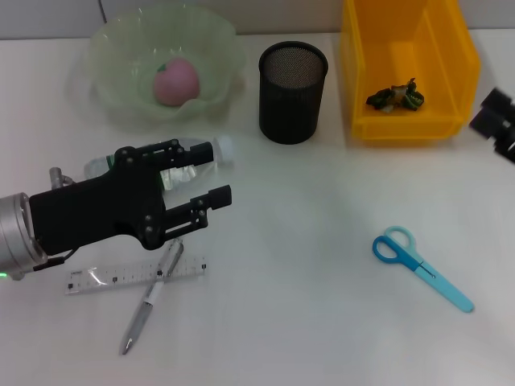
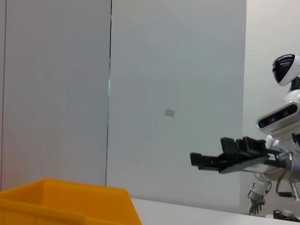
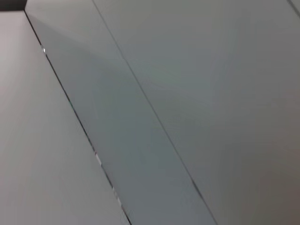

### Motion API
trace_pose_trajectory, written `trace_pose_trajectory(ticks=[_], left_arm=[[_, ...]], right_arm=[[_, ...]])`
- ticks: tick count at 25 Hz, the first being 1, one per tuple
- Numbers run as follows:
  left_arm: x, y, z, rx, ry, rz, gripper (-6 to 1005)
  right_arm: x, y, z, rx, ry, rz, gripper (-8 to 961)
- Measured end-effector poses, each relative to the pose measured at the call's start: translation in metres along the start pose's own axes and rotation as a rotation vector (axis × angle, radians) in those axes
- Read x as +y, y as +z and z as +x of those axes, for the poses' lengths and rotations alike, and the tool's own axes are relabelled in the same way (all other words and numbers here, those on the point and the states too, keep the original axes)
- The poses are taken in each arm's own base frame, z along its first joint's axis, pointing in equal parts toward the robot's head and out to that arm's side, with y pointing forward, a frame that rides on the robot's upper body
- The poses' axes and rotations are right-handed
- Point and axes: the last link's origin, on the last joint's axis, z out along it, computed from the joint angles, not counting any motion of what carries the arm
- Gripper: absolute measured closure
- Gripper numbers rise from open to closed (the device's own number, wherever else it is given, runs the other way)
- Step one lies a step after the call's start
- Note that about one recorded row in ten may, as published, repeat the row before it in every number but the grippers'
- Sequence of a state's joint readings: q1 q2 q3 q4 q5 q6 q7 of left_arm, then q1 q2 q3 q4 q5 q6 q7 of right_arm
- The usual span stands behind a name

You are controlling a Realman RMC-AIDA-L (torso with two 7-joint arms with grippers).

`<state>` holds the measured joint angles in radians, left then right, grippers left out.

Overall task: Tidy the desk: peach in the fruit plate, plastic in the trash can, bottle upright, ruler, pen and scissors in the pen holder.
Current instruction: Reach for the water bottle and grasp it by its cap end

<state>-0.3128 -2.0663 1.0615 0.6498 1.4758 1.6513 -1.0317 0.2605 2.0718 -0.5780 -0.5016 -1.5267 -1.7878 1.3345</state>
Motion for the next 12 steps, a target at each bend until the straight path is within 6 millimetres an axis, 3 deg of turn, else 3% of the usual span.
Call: trace_pose_trajectory(ticks=[12], left_arm=[[-0.0007, -0.0014, 0.0001, -0.006, -0.03, -0.002, 416]], right_arm=[[-0.0005, -0.0069, 0.0048, 0.012, -0.028, 0.027, 171]])
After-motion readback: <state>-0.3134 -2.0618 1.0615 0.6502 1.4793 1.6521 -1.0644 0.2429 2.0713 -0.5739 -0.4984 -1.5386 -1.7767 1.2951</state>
